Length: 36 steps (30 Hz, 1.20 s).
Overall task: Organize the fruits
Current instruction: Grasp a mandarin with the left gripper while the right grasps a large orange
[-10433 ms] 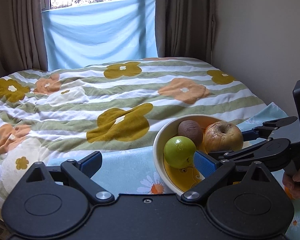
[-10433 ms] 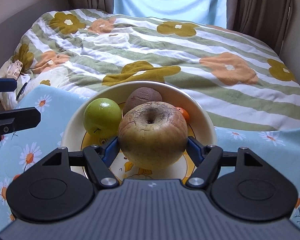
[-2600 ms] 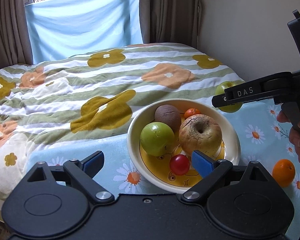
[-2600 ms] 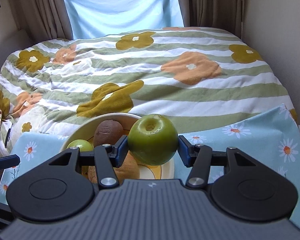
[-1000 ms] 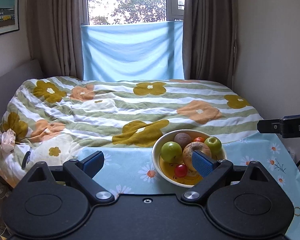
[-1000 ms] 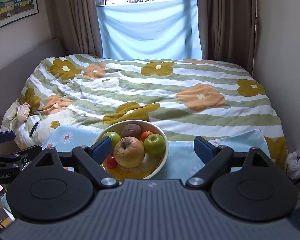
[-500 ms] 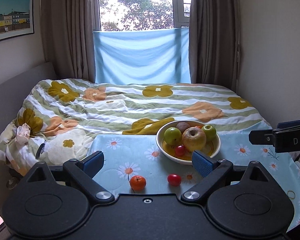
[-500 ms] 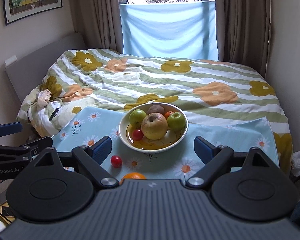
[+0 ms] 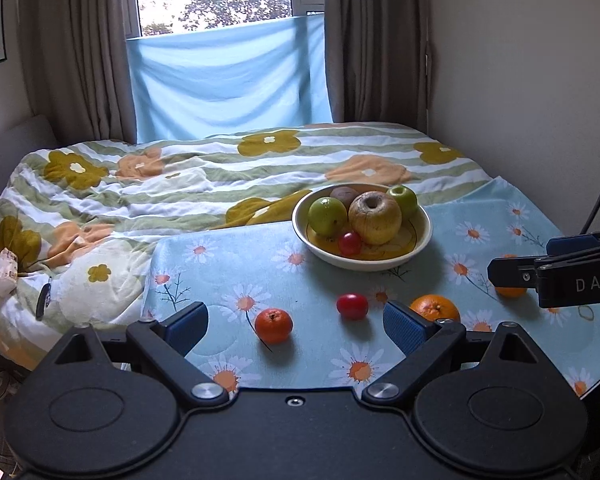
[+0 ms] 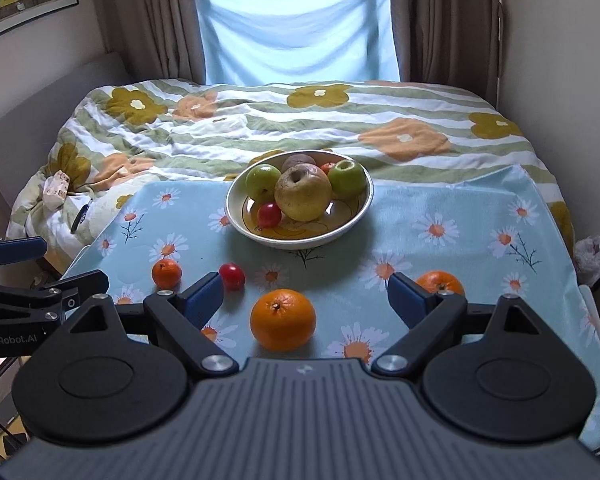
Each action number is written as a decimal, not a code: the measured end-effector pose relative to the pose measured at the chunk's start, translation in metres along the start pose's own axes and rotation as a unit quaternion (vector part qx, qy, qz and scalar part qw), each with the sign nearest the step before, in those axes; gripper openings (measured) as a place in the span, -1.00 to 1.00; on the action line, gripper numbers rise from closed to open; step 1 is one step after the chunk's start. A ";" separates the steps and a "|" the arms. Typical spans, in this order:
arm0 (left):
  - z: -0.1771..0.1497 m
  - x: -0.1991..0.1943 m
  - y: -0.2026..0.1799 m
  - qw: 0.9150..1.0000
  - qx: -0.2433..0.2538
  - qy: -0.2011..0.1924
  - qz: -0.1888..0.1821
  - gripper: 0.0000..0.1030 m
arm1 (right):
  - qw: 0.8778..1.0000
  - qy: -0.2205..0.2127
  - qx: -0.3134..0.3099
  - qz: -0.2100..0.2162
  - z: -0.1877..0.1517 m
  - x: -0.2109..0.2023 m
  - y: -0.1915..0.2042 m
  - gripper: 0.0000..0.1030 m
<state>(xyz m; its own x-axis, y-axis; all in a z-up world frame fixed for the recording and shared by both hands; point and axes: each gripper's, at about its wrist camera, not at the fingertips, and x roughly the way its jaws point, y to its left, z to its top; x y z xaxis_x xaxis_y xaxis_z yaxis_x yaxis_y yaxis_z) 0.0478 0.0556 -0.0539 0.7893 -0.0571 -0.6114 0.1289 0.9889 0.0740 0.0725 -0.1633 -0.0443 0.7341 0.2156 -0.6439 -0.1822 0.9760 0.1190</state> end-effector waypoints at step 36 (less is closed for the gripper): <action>-0.013 0.147 0.047 0.988 0.053 0.106 -0.097 -0.17 | 0.992 0.042 0.066 -0.095 -0.037 0.106 0.042 0.96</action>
<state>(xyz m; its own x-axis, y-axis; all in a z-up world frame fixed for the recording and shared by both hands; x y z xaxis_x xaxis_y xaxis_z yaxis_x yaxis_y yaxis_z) 0.1620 0.0959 -0.1505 0.6009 -0.2030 -0.7731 0.3364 0.9416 0.0143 0.1185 -0.1002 -0.1354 0.6889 0.0299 -0.7243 0.0457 0.9954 0.0845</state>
